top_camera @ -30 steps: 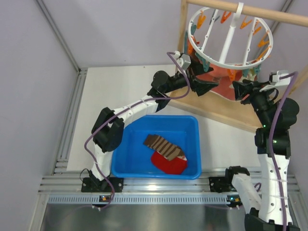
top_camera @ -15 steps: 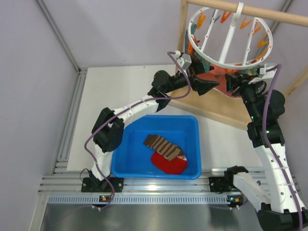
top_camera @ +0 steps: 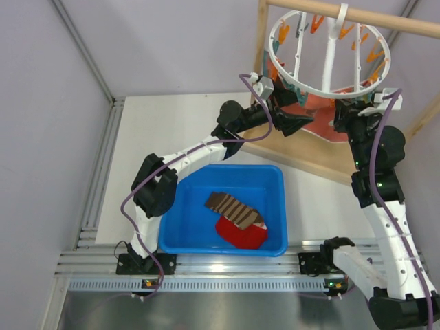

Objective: Clip the socks to the hanger
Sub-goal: Open the clamp at the hanger.

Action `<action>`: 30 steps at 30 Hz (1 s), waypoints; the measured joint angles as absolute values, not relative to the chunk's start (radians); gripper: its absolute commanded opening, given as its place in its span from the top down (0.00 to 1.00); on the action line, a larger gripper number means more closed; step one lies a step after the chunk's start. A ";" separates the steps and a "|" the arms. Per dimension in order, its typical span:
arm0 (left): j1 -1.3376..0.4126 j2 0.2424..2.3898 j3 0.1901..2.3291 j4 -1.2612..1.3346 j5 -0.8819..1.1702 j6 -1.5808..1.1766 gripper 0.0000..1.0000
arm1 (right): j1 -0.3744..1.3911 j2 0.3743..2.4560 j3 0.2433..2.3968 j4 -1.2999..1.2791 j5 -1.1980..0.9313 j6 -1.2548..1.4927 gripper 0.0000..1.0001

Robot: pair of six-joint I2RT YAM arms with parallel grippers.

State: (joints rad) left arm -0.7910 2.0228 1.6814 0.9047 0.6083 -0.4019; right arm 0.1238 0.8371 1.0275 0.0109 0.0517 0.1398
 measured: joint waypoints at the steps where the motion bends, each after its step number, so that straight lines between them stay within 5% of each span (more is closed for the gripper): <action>1: -0.791 2.023 1.681 0.904 0.609 -0.402 0.09 | 0.124 0.838 1.028 0.011 0.051 0.141 0.93; 5: -0.791 2.023 1.679 0.905 0.620 -0.405 0.09 | 0.124 0.839 1.031 0.003 0.025 0.144 1.00; 30: -0.929 1.999 1.575 0.915 0.373 0.017 0.15 | 0.124 0.831 1.148 -0.177 -0.124 0.211 1.00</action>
